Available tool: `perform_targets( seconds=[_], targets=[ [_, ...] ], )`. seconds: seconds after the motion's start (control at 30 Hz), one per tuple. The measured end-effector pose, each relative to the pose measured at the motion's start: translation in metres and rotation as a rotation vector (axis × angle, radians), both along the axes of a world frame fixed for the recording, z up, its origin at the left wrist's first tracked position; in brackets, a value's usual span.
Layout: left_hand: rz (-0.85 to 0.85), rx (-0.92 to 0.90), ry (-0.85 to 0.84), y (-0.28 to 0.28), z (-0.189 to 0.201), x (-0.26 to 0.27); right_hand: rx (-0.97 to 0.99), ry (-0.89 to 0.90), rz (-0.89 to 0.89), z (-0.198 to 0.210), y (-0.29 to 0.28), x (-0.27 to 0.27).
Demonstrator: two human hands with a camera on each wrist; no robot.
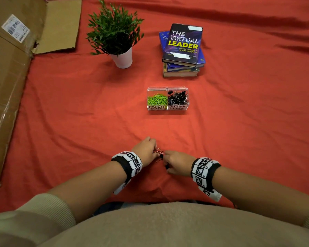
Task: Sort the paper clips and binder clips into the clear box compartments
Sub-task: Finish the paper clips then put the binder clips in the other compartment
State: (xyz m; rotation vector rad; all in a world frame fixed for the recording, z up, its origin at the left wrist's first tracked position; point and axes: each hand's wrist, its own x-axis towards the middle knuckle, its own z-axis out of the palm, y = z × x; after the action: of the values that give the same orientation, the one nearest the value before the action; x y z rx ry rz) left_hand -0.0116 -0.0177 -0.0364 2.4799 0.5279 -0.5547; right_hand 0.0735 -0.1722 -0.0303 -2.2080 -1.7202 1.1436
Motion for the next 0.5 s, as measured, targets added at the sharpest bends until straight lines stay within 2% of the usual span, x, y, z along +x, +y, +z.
perform_targets(
  seconds=[0.1, 0.2, 0.33, 0.4, 0.5],
  targets=[
    [0.007, 0.018, -0.007, 0.000, -0.001, 0.000, 0.047, 0.090, -0.134, 0.000, -0.008, 0.008],
    [-0.012, 0.035, -0.005, 0.000, -0.002, -0.001, 0.029, 0.201, -0.412, -0.002, -0.011, 0.021],
    [-0.062, 0.062, 0.000, -0.002, -0.003, -0.005, -0.004, 0.510, -0.718, 0.000, 0.004, 0.026],
    [-0.077, 0.076, 0.007, -0.003, -0.003, -0.008, -0.079, 0.565, -0.761, 0.003, 0.013, 0.025],
    [-0.077, 0.108, 0.008, -0.003, -0.001, -0.011, -0.110, 0.546, -0.701, 0.003, 0.021, 0.022]
  ],
)
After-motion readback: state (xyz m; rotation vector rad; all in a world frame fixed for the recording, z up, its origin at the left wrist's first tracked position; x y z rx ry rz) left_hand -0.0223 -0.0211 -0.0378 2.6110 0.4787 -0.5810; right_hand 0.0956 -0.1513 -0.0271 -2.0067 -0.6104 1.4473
